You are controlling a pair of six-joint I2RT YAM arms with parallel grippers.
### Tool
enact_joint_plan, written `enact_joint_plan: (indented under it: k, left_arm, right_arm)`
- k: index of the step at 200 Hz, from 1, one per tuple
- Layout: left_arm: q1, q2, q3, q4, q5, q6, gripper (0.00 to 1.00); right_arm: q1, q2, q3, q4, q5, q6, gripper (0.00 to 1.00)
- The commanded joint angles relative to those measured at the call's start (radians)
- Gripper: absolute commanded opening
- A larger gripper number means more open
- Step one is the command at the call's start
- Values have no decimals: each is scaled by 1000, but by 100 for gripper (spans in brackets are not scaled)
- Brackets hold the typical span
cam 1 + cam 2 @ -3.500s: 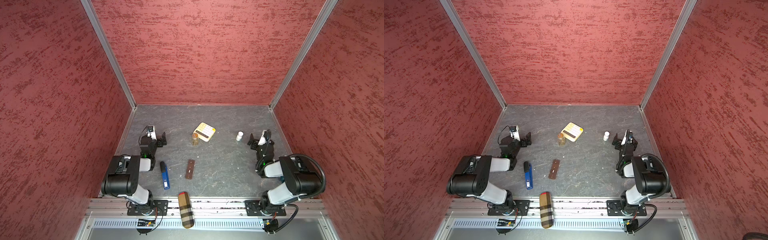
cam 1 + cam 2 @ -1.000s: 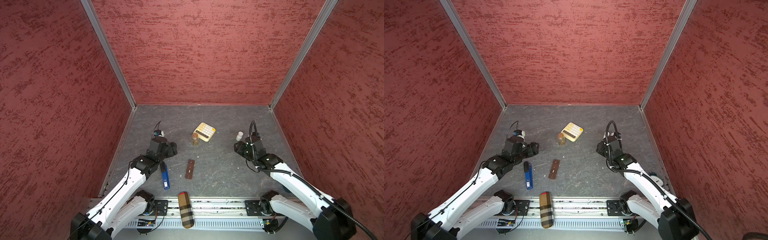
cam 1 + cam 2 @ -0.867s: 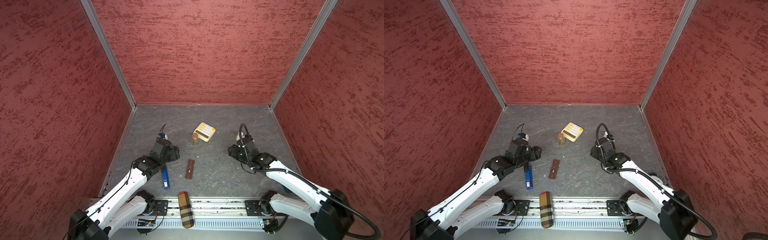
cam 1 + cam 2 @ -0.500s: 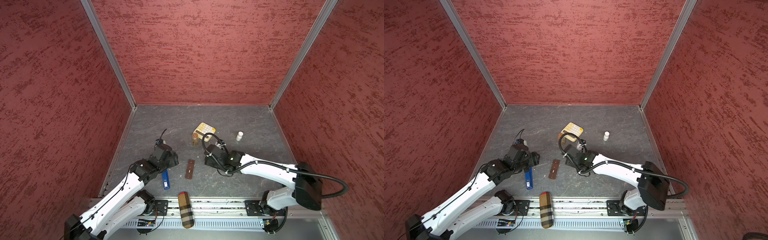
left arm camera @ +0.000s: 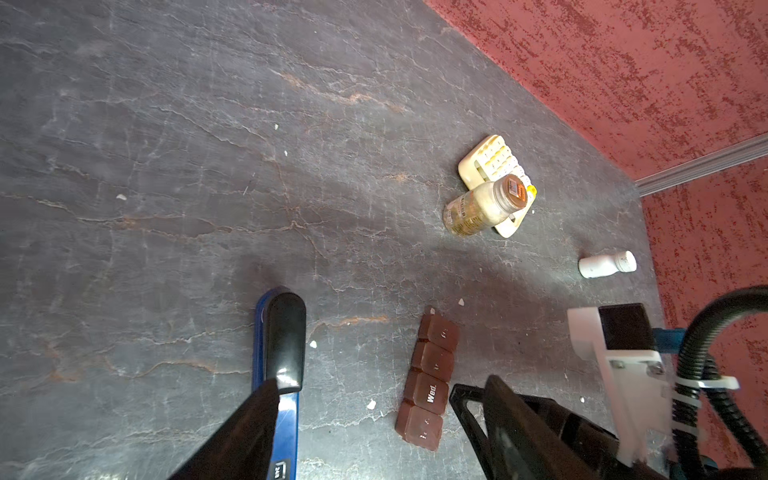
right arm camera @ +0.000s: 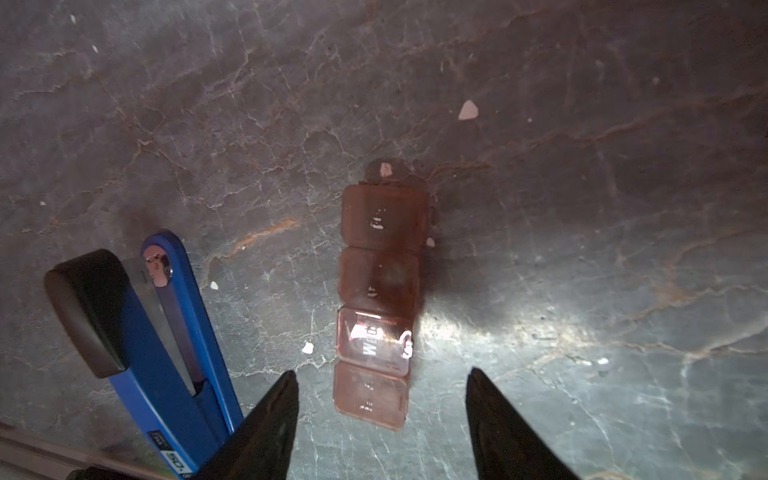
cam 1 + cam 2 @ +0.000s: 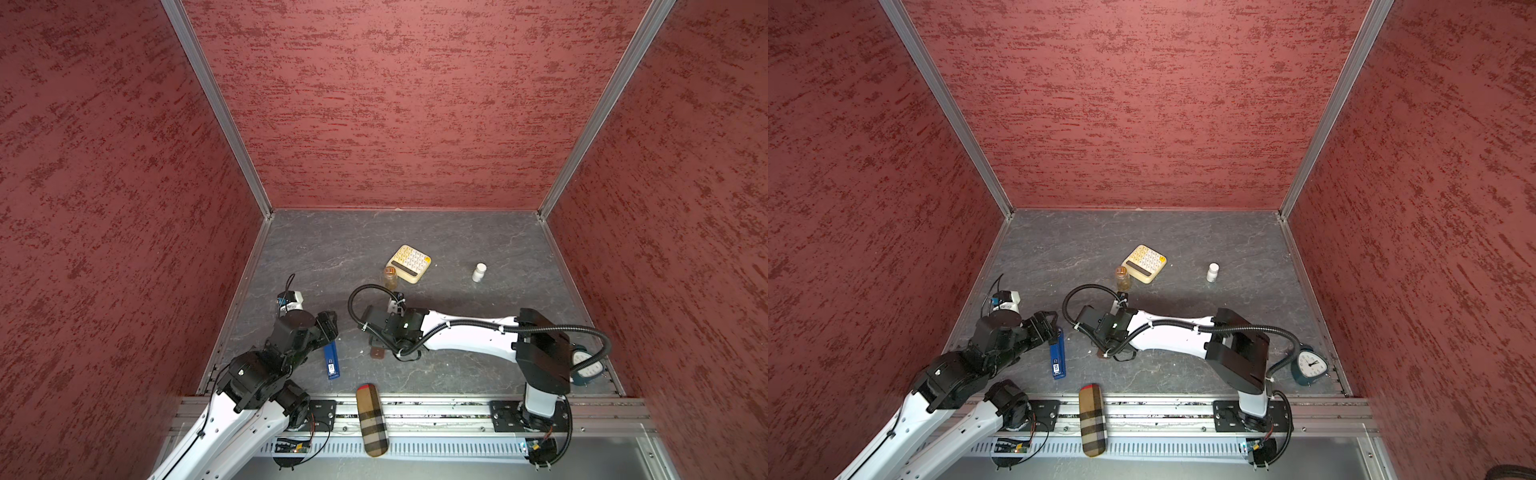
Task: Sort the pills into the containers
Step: 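Move both grippers toward the brown pill organizer strip, then grasp and lift the brown pill strip with the right gripper while the left approaches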
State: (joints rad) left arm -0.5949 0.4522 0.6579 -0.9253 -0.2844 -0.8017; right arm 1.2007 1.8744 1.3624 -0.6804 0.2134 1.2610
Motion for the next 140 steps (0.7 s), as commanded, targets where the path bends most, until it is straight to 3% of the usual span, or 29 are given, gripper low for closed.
enact_joint_plan:
  k: [1, 140]
  left_arm:
    - [-3, -28, -2, -35, -56, -13, 79]
    - [-1, -80, -60, 42, -40, 10, 80]
  right_arm:
    - [5, 41, 52, -51, -32, 18, 67]
    - [5, 211, 243, -218, -66, -30, 66]
